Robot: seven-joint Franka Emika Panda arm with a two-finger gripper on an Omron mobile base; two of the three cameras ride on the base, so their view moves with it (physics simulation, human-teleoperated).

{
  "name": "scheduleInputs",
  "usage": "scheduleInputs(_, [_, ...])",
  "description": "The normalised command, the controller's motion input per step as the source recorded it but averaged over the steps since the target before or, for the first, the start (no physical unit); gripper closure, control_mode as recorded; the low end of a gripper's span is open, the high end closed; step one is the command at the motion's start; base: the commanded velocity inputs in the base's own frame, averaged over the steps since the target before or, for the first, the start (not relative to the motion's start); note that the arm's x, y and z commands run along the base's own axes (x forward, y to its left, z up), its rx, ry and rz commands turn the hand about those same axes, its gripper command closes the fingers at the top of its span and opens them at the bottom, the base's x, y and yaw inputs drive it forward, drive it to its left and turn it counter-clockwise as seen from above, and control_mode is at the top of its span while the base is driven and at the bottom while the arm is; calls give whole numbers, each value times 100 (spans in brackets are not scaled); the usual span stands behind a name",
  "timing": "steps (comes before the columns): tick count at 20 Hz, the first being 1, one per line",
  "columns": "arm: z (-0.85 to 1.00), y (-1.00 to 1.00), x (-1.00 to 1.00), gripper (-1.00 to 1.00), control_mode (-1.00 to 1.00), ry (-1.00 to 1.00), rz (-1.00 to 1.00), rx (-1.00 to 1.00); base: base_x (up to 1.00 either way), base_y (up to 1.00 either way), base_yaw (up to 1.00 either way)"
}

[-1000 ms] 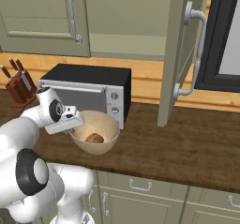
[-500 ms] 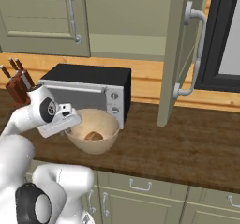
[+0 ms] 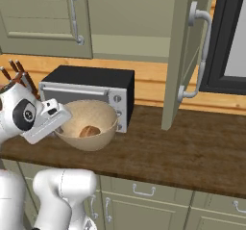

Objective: Open the cabinet, pick up the bread from the cabinet and place it in the basket. Then move the basket to the dining counter.

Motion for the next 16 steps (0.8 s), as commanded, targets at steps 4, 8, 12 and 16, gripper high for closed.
scheduleInputs(4, [100, 0, -30, 100, -100, 0, 0, 0, 0, 0, 0])
scheduleInputs(8, [92, 0, -19, 100, -100, 0, 0, 0, 0, 0, 0])
scheduleInputs(12, [26, 0, -9, 100, 100, 0, 0, 0, -11, 0, 2])
scheduleInputs(16, [0, 0, 0, 100, 100, 0, 0, 0, -33, 0, 2])
